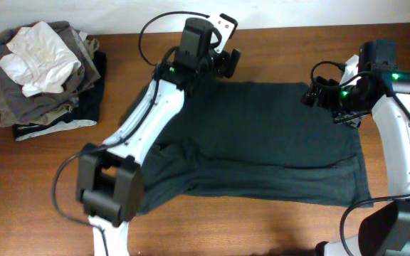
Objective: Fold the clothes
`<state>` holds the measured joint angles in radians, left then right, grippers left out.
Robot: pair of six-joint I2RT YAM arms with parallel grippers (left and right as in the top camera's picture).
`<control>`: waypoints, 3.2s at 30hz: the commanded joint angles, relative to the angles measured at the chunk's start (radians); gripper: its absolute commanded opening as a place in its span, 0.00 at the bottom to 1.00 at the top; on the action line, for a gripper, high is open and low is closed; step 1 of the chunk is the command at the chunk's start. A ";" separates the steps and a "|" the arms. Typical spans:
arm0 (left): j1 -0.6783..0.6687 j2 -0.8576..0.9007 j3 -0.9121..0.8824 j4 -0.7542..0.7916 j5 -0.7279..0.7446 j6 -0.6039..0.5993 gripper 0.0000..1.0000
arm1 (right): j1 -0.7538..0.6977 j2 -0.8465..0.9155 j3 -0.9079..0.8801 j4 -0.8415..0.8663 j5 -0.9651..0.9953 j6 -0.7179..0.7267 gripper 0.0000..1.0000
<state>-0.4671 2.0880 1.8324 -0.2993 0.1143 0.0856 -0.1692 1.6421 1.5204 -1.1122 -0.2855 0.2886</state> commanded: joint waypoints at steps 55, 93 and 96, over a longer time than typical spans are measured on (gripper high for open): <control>0.032 0.579 0.543 -0.405 -0.163 -0.094 0.00 | 0.005 0.032 -0.021 0.244 0.220 -0.076 1.00; 0.031 0.579 0.543 -0.443 -0.156 -0.094 0.00 | -0.179 0.536 0.096 0.520 0.162 -0.281 0.91; 0.030 0.579 0.543 -0.443 -0.156 -0.094 0.00 | -0.172 0.548 0.096 0.523 0.157 -0.281 0.91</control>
<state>-0.4408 2.6484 2.3676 -0.7429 -0.0349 -0.0048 -0.3523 2.1689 1.5955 -0.5961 -0.0784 -0.0021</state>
